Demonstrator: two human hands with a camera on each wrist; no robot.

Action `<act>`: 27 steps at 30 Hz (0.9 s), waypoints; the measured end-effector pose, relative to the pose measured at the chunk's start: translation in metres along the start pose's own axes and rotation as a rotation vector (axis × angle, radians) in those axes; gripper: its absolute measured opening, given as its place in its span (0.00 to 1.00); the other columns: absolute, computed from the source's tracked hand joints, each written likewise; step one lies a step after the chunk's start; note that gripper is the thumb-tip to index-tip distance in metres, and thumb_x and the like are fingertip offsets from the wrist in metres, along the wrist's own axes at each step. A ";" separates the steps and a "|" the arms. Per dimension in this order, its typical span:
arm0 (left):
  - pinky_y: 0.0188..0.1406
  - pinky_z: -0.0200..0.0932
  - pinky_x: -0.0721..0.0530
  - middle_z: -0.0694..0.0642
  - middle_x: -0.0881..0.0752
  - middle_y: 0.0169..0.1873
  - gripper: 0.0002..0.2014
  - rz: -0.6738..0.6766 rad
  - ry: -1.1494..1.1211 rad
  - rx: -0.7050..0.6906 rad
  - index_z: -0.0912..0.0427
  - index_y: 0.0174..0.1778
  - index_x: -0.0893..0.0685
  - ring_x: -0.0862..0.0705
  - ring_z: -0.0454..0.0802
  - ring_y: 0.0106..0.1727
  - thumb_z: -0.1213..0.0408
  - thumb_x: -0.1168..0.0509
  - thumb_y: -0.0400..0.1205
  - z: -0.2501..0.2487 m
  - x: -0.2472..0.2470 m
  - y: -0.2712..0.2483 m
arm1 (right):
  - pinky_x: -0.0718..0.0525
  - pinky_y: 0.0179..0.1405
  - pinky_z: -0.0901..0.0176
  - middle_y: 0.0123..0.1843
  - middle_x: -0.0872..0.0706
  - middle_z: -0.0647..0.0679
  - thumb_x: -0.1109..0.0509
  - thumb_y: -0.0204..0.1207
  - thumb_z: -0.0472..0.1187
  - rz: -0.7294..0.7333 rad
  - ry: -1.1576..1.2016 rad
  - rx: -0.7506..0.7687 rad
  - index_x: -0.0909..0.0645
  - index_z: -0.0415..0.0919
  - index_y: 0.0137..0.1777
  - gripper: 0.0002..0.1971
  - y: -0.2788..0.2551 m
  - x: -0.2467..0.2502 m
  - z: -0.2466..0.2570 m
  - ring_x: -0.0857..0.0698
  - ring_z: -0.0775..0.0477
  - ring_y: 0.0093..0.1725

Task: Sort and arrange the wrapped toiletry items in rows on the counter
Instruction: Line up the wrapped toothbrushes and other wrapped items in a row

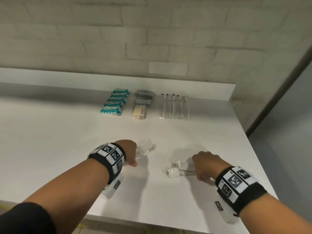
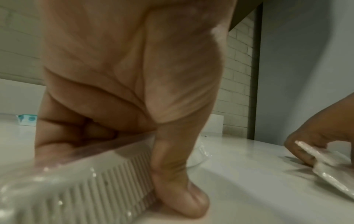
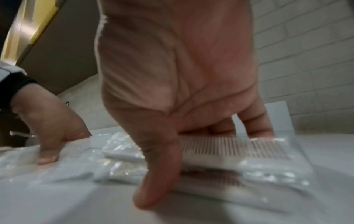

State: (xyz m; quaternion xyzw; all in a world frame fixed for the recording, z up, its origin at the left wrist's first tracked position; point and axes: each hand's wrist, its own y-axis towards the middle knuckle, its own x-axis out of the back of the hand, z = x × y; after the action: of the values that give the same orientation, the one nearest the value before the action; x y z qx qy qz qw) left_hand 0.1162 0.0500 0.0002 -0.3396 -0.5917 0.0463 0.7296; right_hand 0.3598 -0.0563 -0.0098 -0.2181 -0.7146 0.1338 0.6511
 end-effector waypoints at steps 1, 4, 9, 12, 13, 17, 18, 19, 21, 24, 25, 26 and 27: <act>0.55 0.46 0.20 0.56 0.14 0.55 0.25 0.005 -0.001 -0.007 0.61 0.61 0.21 0.15 0.55 0.57 0.49 0.28 0.75 0.001 -0.001 0.001 | 0.19 0.50 0.53 0.51 0.20 0.50 0.28 0.66 0.36 0.016 0.037 -0.014 0.24 0.45 0.64 0.25 0.001 0.001 0.000 0.19 0.45 0.52; 0.56 0.47 0.20 0.56 0.15 0.57 0.25 -0.012 -0.012 -0.037 0.60 0.62 0.22 0.16 0.55 0.58 0.49 0.28 0.75 0.004 -0.004 0.004 | 0.18 0.52 0.54 0.47 0.21 0.54 0.25 0.67 0.39 0.056 0.124 -0.040 0.29 0.46 0.67 0.28 0.003 0.001 -0.002 0.20 0.48 0.47; 0.54 0.45 0.22 0.55 0.16 0.57 0.24 -0.056 -0.030 -0.078 0.59 0.65 0.24 0.17 0.54 0.58 0.51 0.30 0.77 0.007 -0.012 0.007 | 0.16 0.57 0.51 0.62 0.21 0.47 0.23 0.67 0.44 0.080 0.058 -0.058 0.24 0.47 0.67 0.27 0.005 -0.003 0.002 0.18 0.44 0.58; 0.55 0.45 0.23 0.56 0.17 0.60 0.23 -0.075 -0.027 -0.099 0.59 0.67 0.25 0.17 0.54 0.60 0.53 0.32 0.79 0.007 -0.015 0.006 | 0.16 0.55 0.53 0.61 0.17 0.47 0.25 0.69 0.40 0.073 0.008 -0.027 0.22 0.45 0.65 0.23 0.002 0.000 0.007 0.15 0.44 0.57; 0.55 0.44 0.23 0.56 0.17 0.61 0.23 -0.074 -0.033 -0.108 0.59 0.68 0.26 0.18 0.55 0.61 0.53 0.33 0.80 0.007 -0.016 0.005 | 0.16 0.55 0.53 0.61 0.16 0.47 0.26 0.70 0.38 0.070 0.017 -0.013 0.23 0.45 0.66 0.23 -0.001 0.001 0.008 0.15 0.45 0.57; 0.55 0.44 0.25 0.57 0.20 0.65 0.21 -0.053 -0.072 -0.142 0.60 0.70 0.28 0.19 0.55 0.63 0.54 0.40 0.84 0.005 -0.018 0.000 | 0.17 0.51 0.56 0.63 0.17 0.48 0.30 0.74 0.38 0.037 0.196 -0.049 0.33 0.47 0.75 0.29 -0.012 0.003 0.013 0.16 0.47 0.54; 0.55 0.44 0.26 0.58 0.20 0.65 0.20 -0.050 -0.096 -0.146 0.60 0.70 0.28 0.20 0.56 0.63 0.54 0.43 0.85 0.004 -0.019 -0.001 | 0.19 0.43 0.59 0.60 0.16 0.48 0.31 0.74 0.39 0.042 0.262 -0.058 0.33 0.46 0.74 0.28 -0.012 0.003 0.012 0.17 0.49 0.48; 0.54 0.44 0.26 0.58 0.20 0.65 0.19 -0.052 -0.138 -0.157 0.60 0.69 0.28 0.20 0.56 0.62 0.55 0.46 0.86 0.002 -0.016 -0.001 | 0.24 0.34 0.62 0.54 0.16 0.49 0.32 0.75 0.41 0.040 0.335 -0.068 0.33 0.44 0.72 0.26 -0.014 0.006 0.010 0.19 0.51 0.41; 0.52 0.43 0.27 0.58 0.19 0.63 0.17 -0.065 -0.286 -0.195 0.60 0.66 0.27 0.20 0.55 0.59 0.56 0.47 0.86 -0.005 -0.008 0.001 | 0.33 0.25 0.65 0.44 0.20 0.52 0.33 0.76 0.42 0.011 0.479 -0.112 0.32 0.42 0.70 0.22 -0.016 0.012 0.002 0.25 0.54 0.33; 0.45 0.42 0.26 0.56 0.16 0.52 0.09 -0.202 -0.529 -0.283 0.57 0.52 0.23 0.19 0.53 0.50 0.56 0.39 0.83 -0.024 0.011 0.003 | 0.32 0.25 0.67 0.54 0.16 0.47 0.31 0.77 0.43 -0.093 0.587 -0.182 0.32 0.41 0.71 0.24 -0.012 0.021 -0.020 0.21 0.52 0.41; 0.41 0.42 0.26 0.55 0.17 0.45 0.09 -0.256 -0.592 -0.310 0.58 0.48 0.22 0.20 0.52 0.45 0.56 0.37 0.82 -0.032 0.019 0.004 | 0.28 0.29 0.67 0.59 0.15 0.45 0.30 0.76 0.45 -0.110 0.584 -0.204 0.31 0.41 0.72 0.26 -0.009 0.023 -0.027 0.20 0.49 0.47; 0.37 0.42 0.27 0.54 0.18 0.40 0.10 -0.294 -0.643 -0.331 0.60 0.45 0.22 0.21 0.51 0.39 0.55 0.35 0.82 -0.041 0.026 0.005 | 0.22 0.39 0.64 0.64 0.17 0.45 0.30 0.75 0.47 -0.124 0.564 -0.229 0.31 0.43 0.73 0.28 -0.004 0.022 -0.035 0.19 0.47 0.54; 0.34 0.42 0.27 0.53 0.20 0.36 0.11 -0.312 -0.685 -0.351 0.60 0.43 0.21 0.23 0.49 0.35 0.55 0.34 0.82 -0.051 0.033 0.007 | 0.18 0.52 0.58 0.68 0.20 0.45 0.30 0.74 0.51 -0.162 0.547 -0.255 0.32 0.45 0.75 0.30 -0.001 0.021 -0.044 0.20 0.45 0.61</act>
State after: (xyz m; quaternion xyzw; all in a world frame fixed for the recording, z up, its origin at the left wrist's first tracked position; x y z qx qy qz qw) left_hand 0.1739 0.0483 0.0202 -0.3302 -0.8435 -0.0562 0.4200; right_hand 0.4019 -0.0510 0.0139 -0.2684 -0.5391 -0.0728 0.7950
